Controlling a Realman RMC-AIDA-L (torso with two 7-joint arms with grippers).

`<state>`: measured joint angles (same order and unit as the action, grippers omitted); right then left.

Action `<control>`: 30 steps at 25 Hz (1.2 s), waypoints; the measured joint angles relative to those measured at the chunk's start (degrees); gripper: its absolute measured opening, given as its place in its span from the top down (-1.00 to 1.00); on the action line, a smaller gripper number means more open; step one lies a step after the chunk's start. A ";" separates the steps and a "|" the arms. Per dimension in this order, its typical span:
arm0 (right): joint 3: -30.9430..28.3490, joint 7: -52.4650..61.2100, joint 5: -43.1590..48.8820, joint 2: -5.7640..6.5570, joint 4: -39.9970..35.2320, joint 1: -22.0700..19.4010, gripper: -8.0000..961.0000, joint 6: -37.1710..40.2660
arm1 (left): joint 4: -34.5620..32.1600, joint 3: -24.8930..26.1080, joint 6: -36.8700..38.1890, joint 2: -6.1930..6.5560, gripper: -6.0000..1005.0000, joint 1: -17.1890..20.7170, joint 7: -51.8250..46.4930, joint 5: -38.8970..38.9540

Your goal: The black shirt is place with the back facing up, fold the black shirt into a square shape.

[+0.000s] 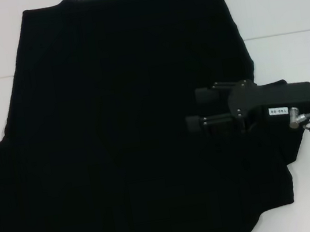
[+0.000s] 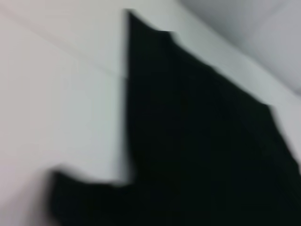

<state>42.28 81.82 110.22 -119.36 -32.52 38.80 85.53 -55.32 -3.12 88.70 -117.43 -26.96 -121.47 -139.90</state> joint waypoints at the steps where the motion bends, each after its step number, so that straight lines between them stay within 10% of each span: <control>1: -0.02 0.00 0.00 0.00 0.00 -0.35 -0.86 0.04 | 1.01 -0.16 0.27 0.16 0.99 -0.79 0.80 0.38; 15: -1.53 0.00 -0.89 0.63 0.00 -3.43 -0.86 1.19 | 14.04 -19.44 -5.04 -2.40 0.94 -11.27 7.35 2.39; 30: -2.15 0.45 -0.89 0.66 -0.09 -2.85 -0.86 1.57 | 11.15 -10.67 -12.28 -2.13 0.08 -5.34 5.71 4.87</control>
<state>40.12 82.26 109.33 -118.70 -32.61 35.96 87.10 -44.17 -13.79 76.42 -119.56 -32.30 -115.76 -135.02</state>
